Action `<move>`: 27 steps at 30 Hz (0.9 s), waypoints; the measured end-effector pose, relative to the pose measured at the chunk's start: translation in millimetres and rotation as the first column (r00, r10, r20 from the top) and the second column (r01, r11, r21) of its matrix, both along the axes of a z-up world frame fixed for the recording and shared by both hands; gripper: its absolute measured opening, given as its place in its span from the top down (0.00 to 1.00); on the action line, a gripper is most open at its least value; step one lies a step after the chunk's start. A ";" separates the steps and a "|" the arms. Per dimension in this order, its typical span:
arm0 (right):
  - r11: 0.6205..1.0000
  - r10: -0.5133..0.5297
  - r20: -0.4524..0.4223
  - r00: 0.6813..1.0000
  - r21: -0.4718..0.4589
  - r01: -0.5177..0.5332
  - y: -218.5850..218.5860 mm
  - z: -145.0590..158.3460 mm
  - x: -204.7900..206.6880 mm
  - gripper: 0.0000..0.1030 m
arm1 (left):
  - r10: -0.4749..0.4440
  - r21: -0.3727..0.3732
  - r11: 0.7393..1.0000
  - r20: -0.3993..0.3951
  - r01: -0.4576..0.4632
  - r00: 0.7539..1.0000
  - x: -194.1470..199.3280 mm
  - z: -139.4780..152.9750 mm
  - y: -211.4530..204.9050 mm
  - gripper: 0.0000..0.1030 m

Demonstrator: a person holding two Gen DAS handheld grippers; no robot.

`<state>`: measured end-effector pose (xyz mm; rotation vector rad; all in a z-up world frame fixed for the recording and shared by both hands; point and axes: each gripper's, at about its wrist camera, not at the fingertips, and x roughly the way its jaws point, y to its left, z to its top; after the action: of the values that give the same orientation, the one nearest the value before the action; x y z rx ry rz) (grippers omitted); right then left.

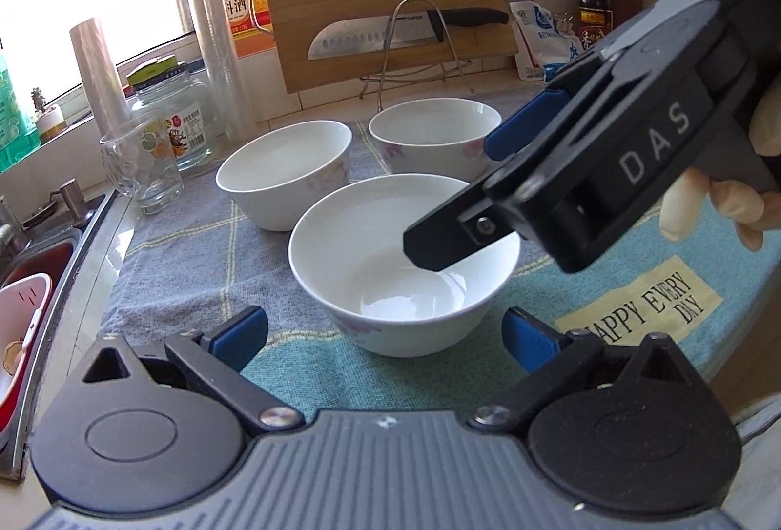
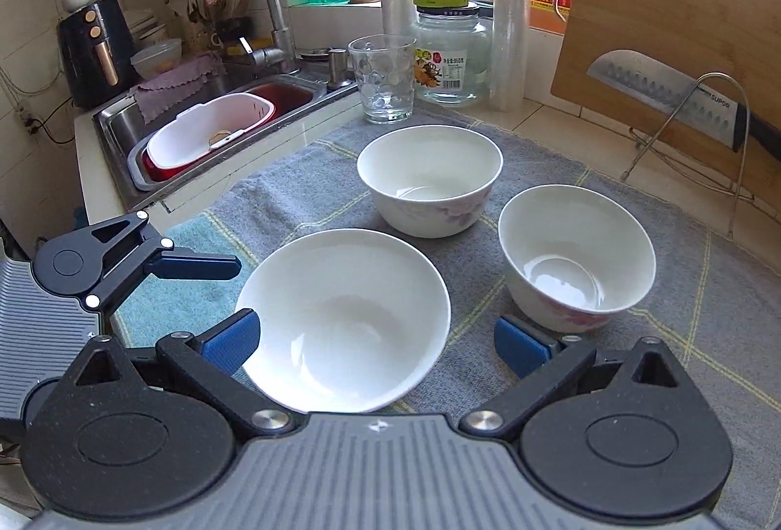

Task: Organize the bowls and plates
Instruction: 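Grasp the rim of a white bowl with the right tool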

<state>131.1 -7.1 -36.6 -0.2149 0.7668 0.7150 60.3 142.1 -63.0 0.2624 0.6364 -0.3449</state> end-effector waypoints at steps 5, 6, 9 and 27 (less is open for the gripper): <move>1.000 0.010 -0.025 1.000 0.001 -0.010 4.9 -4.4 9.8 0.13 | -0.035 -0.005 0.999 0.010 0.035 0.999 2.5 -0.6 -3.7 0.12; 1.000 0.010 -0.031 0.999 -0.001 -0.010 5.6 -5.3 11.9 0.16 | -0.038 -0.008 0.999 0.009 0.038 0.999 3.0 -0.7 -4.1 0.14; 1.000 0.005 -0.040 0.999 -0.004 -0.005 6.5 -6.9 16.6 0.21 | -0.044 -0.016 0.999 0.011 0.045 0.999 3.2 -0.2 -4.3 0.17; 0.999 0.014 -0.122 0.992 0.036 -0.010 3.9 -13.4 29.2 0.29 | -0.059 -0.022 0.998 0.009 0.059 0.998 4.2 -1.9 -3.7 0.17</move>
<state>160.3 -3.2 -50.1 -0.1445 0.8698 0.7577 64.5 138.4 -64.9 0.2613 0.6169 -0.4070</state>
